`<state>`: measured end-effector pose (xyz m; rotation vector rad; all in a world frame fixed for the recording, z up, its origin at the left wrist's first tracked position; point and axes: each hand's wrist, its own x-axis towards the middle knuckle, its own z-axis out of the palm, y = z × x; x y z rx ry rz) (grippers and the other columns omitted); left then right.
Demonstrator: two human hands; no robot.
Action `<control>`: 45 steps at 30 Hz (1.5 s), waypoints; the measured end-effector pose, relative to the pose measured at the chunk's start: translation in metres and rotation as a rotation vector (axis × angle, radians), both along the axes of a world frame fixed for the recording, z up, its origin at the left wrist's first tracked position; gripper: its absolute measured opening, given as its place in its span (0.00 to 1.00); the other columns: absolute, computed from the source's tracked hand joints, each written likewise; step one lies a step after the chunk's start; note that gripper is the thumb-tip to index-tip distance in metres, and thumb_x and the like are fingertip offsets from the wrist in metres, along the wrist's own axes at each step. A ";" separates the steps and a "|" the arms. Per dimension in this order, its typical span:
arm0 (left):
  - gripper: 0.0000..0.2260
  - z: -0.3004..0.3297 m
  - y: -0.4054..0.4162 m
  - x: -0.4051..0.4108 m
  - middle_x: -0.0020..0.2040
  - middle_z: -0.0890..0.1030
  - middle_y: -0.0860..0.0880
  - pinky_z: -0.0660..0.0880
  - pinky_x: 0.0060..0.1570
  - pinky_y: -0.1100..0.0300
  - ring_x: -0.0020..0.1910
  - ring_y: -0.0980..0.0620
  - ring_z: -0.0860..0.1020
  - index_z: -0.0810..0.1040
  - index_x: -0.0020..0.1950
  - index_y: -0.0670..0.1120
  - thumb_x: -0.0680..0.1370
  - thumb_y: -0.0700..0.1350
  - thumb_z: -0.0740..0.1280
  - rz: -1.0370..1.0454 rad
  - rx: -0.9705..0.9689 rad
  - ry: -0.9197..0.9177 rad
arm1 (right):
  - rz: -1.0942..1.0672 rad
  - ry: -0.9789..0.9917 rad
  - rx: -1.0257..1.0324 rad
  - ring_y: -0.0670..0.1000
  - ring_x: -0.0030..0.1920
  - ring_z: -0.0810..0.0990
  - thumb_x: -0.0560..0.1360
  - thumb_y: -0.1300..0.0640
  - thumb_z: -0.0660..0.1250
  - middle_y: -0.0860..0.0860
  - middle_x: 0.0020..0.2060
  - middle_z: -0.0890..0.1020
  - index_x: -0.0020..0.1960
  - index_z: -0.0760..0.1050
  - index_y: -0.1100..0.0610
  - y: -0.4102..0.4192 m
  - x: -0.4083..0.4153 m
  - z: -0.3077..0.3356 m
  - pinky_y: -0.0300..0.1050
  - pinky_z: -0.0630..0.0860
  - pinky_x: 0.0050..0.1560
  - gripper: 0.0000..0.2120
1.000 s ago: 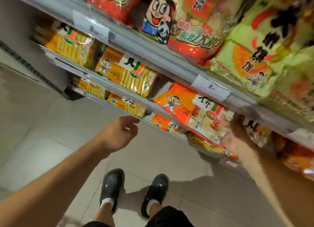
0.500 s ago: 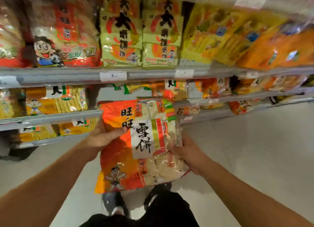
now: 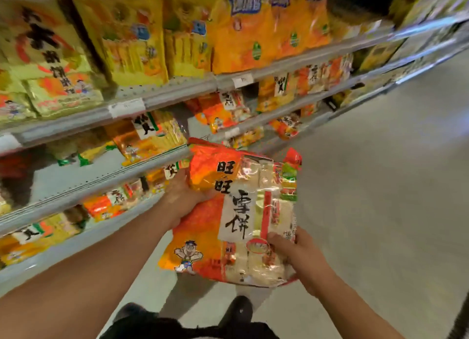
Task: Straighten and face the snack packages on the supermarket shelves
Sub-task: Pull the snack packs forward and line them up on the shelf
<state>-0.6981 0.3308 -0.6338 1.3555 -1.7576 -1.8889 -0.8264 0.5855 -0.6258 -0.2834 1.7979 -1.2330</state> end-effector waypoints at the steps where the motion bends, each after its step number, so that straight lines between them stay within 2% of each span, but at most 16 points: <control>1: 0.30 -0.001 0.013 -0.017 0.48 0.79 0.55 0.79 0.37 0.55 0.45 0.52 0.79 0.67 0.59 0.55 0.65 0.48 0.81 0.007 0.007 -0.003 | -0.006 0.019 0.000 0.52 0.47 0.85 0.66 0.41 0.75 0.49 0.48 0.86 0.54 0.80 0.46 0.013 -0.015 0.002 0.46 0.81 0.44 0.19; 3: 0.27 -0.003 0.038 -0.048 0.50 0.82 0.50 0.81 0.47 0.46 0.48 0.46 0.82 0.73 0.56 0.53 0.63 0.48 0.82 -0.004 0.029 0.003 | -0.044 0.037 -0.004 0.51 0.46 0.86 0.64 0.39 0.75 0.49 0.47 0.86 0.53 0.80 0.46 0.037 -0.044 0.005 0.47 0.81 0.44 0.21; 5: 0.24 0.000 0.059 -0.077 0.51 0.84 0.48 0.79 0.52 0.42 0.50 0.44 0.82 0.76 0.54 0.54 0.63 0.47 0.83 -0.014 0.030 0.023 | -0.084 0.032 -0.029 0.53 0.47 0.86 0.66 0.43 0.76 0.51 0.48 0.86 0.54 0.80 0.48 0.056 -0.075 0.010 0.53 0.81 0.48 0.19; 7: 0.24 0.007 0.075 -0.105 0.49 0.84 0.50 0.80 0.48 0.47 0.48 0.47 0.83 0.76 0.53 0.55 0.62 0.46 0.83 -0.007 0.015 0.053 | -0.123 0.047 -0.052 0.55 0.48 0.85 0.69 0.49 0.76 0.52 0.48 0.86 0.55 0.80 0.51 0.068 -0.104 0.016 0.57 0.80 0.51 0.17; 10: 0.32 0.019 0.087 -0.144 0.49 0.84 0.51 0.79 0.39 0.56 0.47 0.51 0.83 0.75 0.59 0.51 0.58 0.49 0.82 -0.034 0.026 0.095 | -0.180 0.032 -0.081 0.57 0.47 0.86 0.68 0.50 0.78 0.54 0.47 0.86 0.58 0.77 0.55 0.076 -0.143 0.018 0.55 0.82 0.45 0.21; 14: 0.35 0.019 0.086 -0.197 0.52 0.84 0.49 0.80 0.46 0.51 0.50 0.49 0.83 0.74 0.61 0.50 0.56 0.50 0.81 -0.077 0.048 0.116 | -0.217 0.021 -0.018 0.54 0.43 0.86 0.68 0.57 0.77 0.53 0.44 0.86 0.56 0.77 0.58 0.072 -0.204 0.010 0.50 0.81 0.39 0.19; 17: 0.35 0.007 0.079 -0.241 0.51 0.84 0.51 0.80 0.46 0.52 0.49 0.51 0.83 0.74 0.61 0.52 0.57 0.51 0.81 -0.062 0.079 0.131 | -0.219 0.045 0.039 0.52 0.42 0.86 0.65 0.64 0.79 0.51 0.44 0.86 0.57 0.74 0.56 0.058 -0.260 0.005 0.50 0.81 0.39 0.24; 20: 0.30 -0.010 0.068 -0.292 0.47 0.85 0.56 0.80 0.40 0.57 0.44 0.57 0.84 0.75 0.58 0.57 0.58 0.50 0.81 -0.064 0.130 0.159 | -0.188 0.000 0.047 0.55 0.46 0.85 0.62 0.61 0.81 0.53 0.49 0.85 0.59 0.72 0.54 0.041 -0.323 0.005 0.59 0.81 0.48 0.29; 24: 0.30 -0.027 0.052 -0.372 0.51 0.84 0.52 0.80 0.46 0.52 0.48 0.53 0.84 0.74 0.58 0.56 0.59 0.51 0.81 -0.126 0.174 0.151 | -0.159 -0.097 0.084 0.58 0.49 0.85 0.65 0.57 0.80 0.56 0.49 0.85 0.60 0.75 0.58 0.023 -0.402 0.003 0.62 0.79 0.54 0.26; 28: 0.26 -0.030 0.031 -0.450 0.53 0.83 0.52 0.79 0.47 0.55 0.50 0.54 0.82 0.72 0.57 0.56 0.65 0.45 0.81 -0.177 0.180 0.103 | -0.222 -0.131 0.098 0.60 0.47 0.85 0.61 0.62 0.80 0.58 0.47 0.86 0.56 0.78 0.61 0.003 -0.475 0.003 0.60 0.80 0.51 0.25; 32: 0.29 -0.031 0.002 -0.507 0.55 0.82 0.54 0.77 0.48 0.59 0.54 0.55 0.80 0.71 0.63 0.56 0.66 0.45 0.80 -0.195 0.121 0.042 | -0.150 -0.083 0.104 0.57 0.44 0.86 0.63 0.61 0.80 0.54 0.45 0.86 0.51 0.81 0.55 -0.029 -0.552 -0.002 0.51 0.80 0.43 0.18; 34: 0.31 -0.030 -0.009 -0.529 0.56 0.82 0.54 0.78 0.51 0.56 0.54 0.54 0.80 0.71 0.65 0.55 0.66 0.47 0.80 -0.187 0.092 0.008 | -0.074 -0.099 0.096 0.56 0.44 0.86 0.62 0.60 0.80 0.54 0.45 0.86 0.49 0.82 0.53 -0.047 -0.590 -0.005 0.49 0.81 0.39 0.17; 36: 0.30 -0.034 -0.022 -0.551 0.58 0.81 0.53 0.78 0.56 0.50 0.56 0.53 0.80 0.71 0.67 0.53 0.67 0.48 0.78 -0.158 0.095 -0.016 | -0.004 -0.129 0.091 0.57 0.45 0.86 0.57 0.57 0.82 0.54 0.46 0.86 0.49 0.82 0.53 -0.066 -0.626 -0.011 0.50 0.81 0.40 0.21; 39: 0.19 -0.043 -0.047 -0.580 0.58 0.80 0.49 0.76 0.59 0.45 0.56 0.48 0.79 0.73 0.65 0.49 0.76 0.52 0.70 -0.018 0.105 -0.098 | 0.068 -0.140 0.084 0.56 0.46 0.86 0.57 0.59 0.81 0.55 0.46 0.86 0.50 0.82 0.54 -0.093 -0.678 -0.033 0.51 0.80 0.43 0.22; 42: 0.10 -0.067 -0.073 -0.603 0.49 0.81 0.44 0.74 0.46 0.53 0.43 0.49 0.78 0.74 0.57 0.47 0.79 0.50 0.67 0.291 0.082 -0.171 | 0.133 -0.096 0.072 0.53 0.42 0.86 0.64 0.63 0.79 0.52 0.44 0.86 0.46 0.82 0.48 -0.109 -0.726 -0.060 0.45 0.80 0.35 0.15; 45: 0.09 -0.091 -0.101 -0.619 0.39 0.80 0.52 0.70 0.36 0.57 0.33 0.54 0.74 0.73 0.55 0.48 0.78 0.42 0.69 0.430 -0.017 -0.253 | 0.196 -0.040 0.114 0.52 0.42 0.86 0.65 0.61 0.78 0.50 0.43 0.86 0.47 0.80 0.46 -0.115 -0.766 -0.081 0.50 0.80 0.42 0.16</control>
